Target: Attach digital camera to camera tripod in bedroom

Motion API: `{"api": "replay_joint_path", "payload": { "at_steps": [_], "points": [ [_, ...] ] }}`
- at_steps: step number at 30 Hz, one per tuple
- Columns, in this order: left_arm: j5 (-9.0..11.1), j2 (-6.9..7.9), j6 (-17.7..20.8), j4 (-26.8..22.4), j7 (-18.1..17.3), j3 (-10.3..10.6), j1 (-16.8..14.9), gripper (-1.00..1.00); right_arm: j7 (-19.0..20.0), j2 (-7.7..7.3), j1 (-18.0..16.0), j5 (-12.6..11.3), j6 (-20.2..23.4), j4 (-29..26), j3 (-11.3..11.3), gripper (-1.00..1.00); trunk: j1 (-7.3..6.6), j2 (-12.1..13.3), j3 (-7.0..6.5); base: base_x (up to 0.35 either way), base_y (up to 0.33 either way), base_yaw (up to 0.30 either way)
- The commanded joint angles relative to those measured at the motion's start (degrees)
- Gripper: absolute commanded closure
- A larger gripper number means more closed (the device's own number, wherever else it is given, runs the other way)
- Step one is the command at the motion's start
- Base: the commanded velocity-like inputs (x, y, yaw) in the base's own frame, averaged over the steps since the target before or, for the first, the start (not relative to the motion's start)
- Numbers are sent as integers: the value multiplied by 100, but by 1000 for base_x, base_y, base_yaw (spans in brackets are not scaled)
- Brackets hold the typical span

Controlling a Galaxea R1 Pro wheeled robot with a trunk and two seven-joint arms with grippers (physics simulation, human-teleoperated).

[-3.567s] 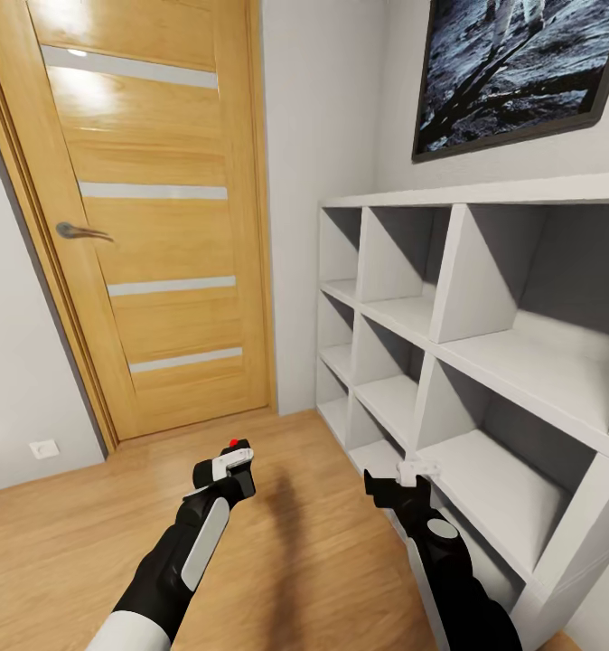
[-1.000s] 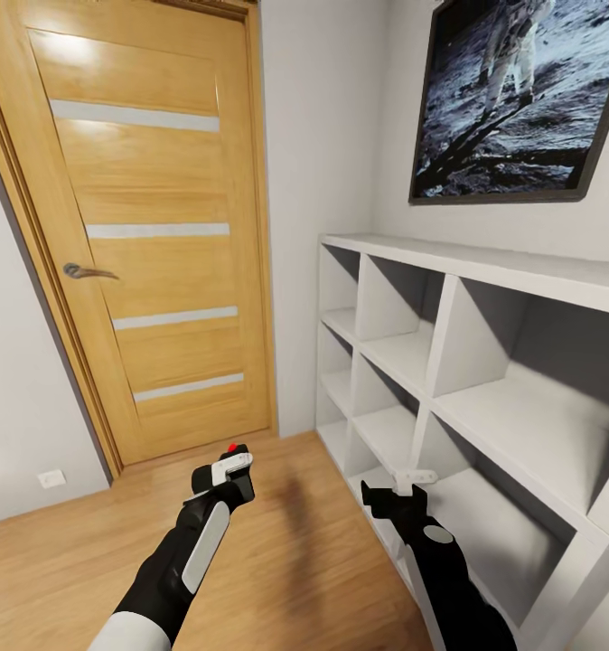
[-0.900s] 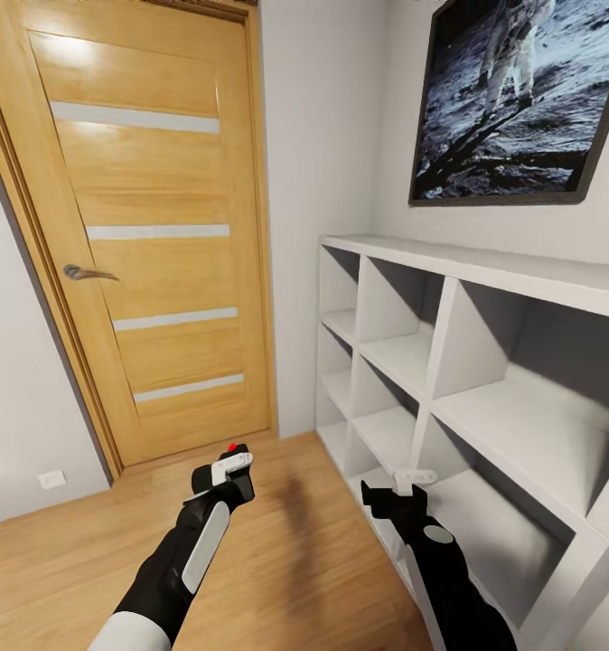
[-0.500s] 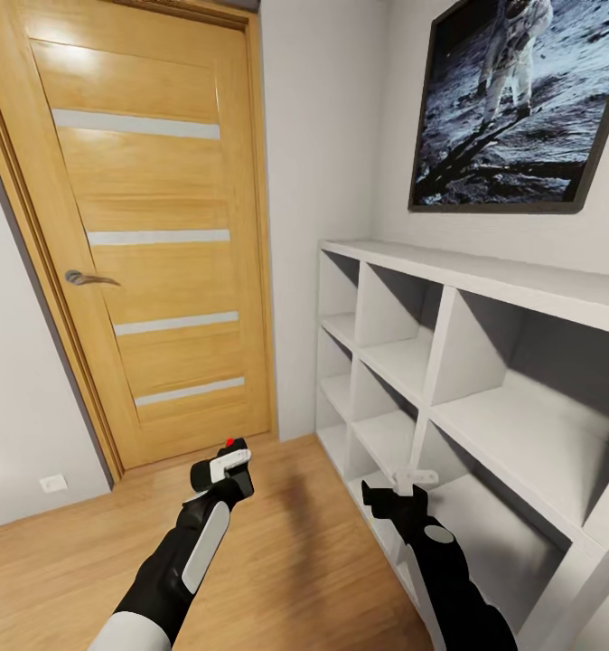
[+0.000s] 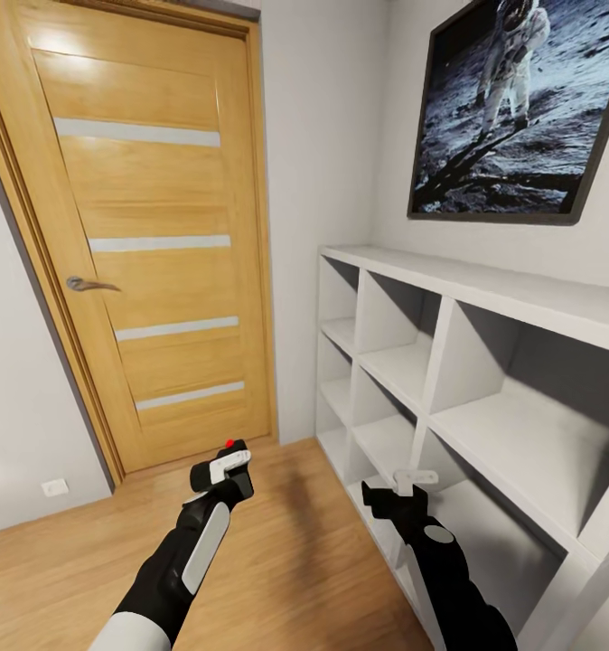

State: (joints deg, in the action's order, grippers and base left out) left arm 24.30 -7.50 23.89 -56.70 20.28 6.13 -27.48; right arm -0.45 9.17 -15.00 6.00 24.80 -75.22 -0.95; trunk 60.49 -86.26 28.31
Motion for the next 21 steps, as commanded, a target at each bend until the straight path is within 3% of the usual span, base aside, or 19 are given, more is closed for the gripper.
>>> {"api": "replay_joint_path", "payload": {
  "at_steps": [1,21],
  "points": [
    [39,3,19,5,48,13,-3,100,10,5,-3,59,36,-7,-6,-100,-23,38,-12,0,0,0],
    [-3,3,19,212,55,3,-3,100,10,-2,-3,36,48,3,-11,-100,-462,840,-371,0,0,0]
  ]
}}
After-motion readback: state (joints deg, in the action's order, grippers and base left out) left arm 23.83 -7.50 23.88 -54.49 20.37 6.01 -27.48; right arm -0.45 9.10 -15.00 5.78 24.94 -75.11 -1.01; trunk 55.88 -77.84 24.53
